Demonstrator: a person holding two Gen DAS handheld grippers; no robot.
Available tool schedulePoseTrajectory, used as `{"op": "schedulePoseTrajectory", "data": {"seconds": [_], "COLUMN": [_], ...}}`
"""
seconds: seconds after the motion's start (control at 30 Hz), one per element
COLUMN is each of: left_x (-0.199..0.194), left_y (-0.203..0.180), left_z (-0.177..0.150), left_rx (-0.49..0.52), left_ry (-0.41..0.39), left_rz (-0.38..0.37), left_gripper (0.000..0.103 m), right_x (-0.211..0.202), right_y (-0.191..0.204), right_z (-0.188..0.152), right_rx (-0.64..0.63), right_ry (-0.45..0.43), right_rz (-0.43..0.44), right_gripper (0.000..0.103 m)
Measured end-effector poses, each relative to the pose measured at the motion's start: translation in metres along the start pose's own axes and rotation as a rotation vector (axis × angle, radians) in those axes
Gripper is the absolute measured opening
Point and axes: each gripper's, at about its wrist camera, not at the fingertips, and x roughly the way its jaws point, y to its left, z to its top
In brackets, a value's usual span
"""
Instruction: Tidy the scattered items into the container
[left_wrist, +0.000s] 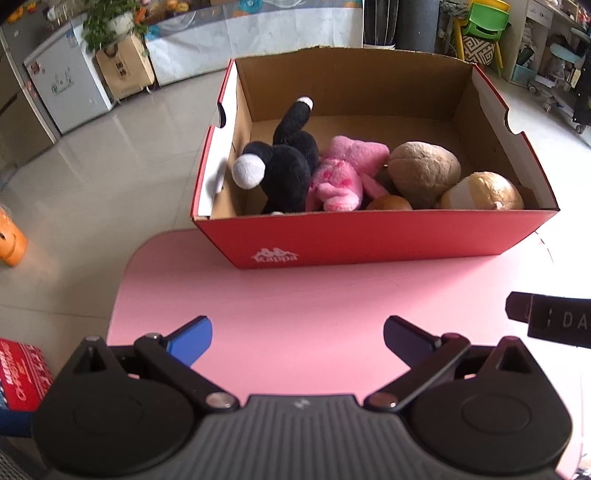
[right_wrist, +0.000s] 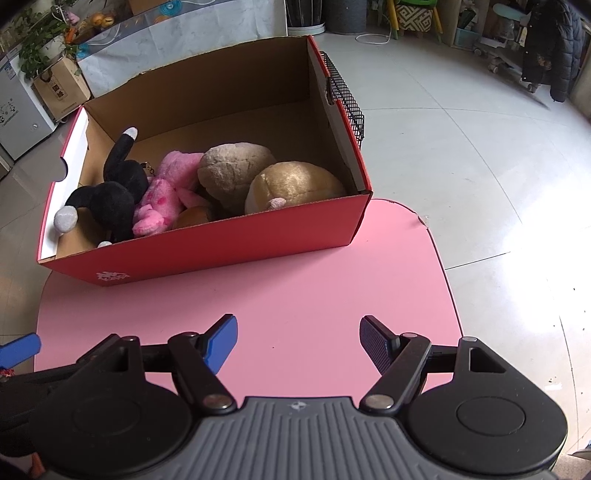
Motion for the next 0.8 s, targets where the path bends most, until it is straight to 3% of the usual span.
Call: {"op": "schedulePoseTrajectory", "data": {"seconds": [0.13,0.8], "left_x": [0.0016,-0.0023], "left_y": [0.0055,0.0067], "left_z": [-0.0002,-0.0001], "left_rx": [-0.038,-0.04], "left_ry": [0.017,0.0], "left_rz": [-0.039,-0.031], "left_gripper": [0.103,0.103], "right_x": [0.0001,0.0022], "right_y": [0.001,0.0044], "right_z": [-0.0004,0.0002], "right_rx": [-0.006,-0.01], "right_ry": [0.001,0.005], "right_rz": [0.002,0.005], "right_gripper": [0.074,0.074]}}
